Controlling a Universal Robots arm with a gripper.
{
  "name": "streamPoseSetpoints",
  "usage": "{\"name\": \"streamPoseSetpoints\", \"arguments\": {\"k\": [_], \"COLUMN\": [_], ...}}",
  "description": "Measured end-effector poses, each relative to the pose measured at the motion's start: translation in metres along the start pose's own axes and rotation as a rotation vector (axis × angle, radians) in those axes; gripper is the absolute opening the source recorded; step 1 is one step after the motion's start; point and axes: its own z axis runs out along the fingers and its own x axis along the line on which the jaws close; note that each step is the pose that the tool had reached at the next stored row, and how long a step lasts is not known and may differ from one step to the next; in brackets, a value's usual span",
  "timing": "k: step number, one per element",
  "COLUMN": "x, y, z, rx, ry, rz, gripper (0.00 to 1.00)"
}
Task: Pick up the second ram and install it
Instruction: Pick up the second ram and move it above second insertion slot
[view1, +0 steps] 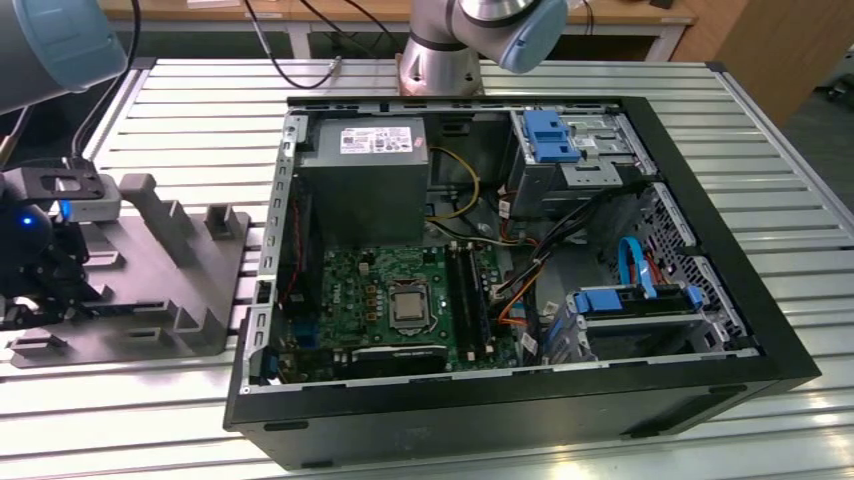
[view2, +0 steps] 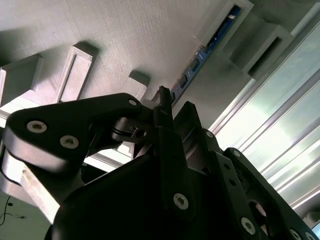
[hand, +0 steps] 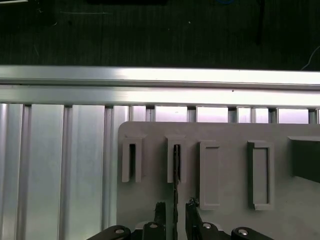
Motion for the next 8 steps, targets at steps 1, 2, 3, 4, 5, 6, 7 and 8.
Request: {"name": "streamPoseSetpoints", "arguments": {"k": [1, 2, 3, 4, 5, 6, 7, 8], "x": [-0.0001, -0.0001, -0.0001, -0.0002, -0.0004, -0.0007, -0.0010, -0.0012], "y": [0.0000, 0.0001, 0.0000, 0.0000, 0.0000, 0.0000, 0.0000, 0.0000], "z": [0.0001, 0.0001, 0.0006, 0.0013, 0.0021, 0.0026, 0.0028, 0.0031], "rx": [0.0000, -0.0003, -0.0001, 0.0000, -0.0001, -0.0003, -0.0003, -0.0001], "ry": [0.0000, 0.0002, 0.0001, 0.0000, 0.0000, 0.0002, 0.0002, 0.0000], "rz": [0.000, 0.000, 0.000, 0.000, 0.000, 0.000, 0.000, 0.000], "gripper": [0.30, 0.30, 0.30, 0.30, 0.30, 0.30, 0.30, 0.30]}}
